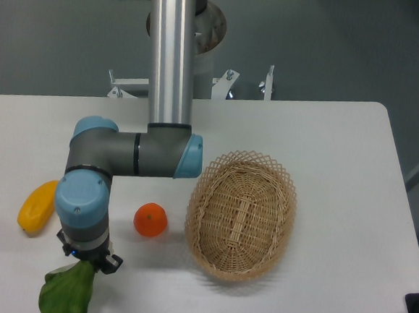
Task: Pick up the green vegetable from the table
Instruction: 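Lower the gripper onto the bok choy stem and close it, then lift the held bok choy up and carry it over the basket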
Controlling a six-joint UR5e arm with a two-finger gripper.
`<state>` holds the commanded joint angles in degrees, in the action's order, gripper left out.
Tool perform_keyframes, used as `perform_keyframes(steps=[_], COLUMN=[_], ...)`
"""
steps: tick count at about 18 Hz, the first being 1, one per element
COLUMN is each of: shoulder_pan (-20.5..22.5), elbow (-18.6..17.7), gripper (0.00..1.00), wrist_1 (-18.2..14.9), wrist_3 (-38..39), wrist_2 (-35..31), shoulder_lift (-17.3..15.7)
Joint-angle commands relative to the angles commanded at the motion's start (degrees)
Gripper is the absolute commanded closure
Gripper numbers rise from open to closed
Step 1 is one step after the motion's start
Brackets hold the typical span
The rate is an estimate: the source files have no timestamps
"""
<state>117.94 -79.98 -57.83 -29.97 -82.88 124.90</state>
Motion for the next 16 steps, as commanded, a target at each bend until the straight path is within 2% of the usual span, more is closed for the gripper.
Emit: perform_keyframes(steps=[6, 10, 13, 16], shoulder_pan=[6.23, 10.89, 14.93, 18.98], elbow=[-1.32, -1.41, -1.58, -1.49], gripper=[0.76, 0.76, 0.76, 0.76], wrist_1=[-0.96, -8.16, -9.84, -14.22], wrist_3=[-4.57, -10.71, -14.14, -21.16], wrist_2=[-0.18, -0.18, -0.26, -0.18], shoulder_lift=[-4.83, -8.0, -9.84, -11.69])
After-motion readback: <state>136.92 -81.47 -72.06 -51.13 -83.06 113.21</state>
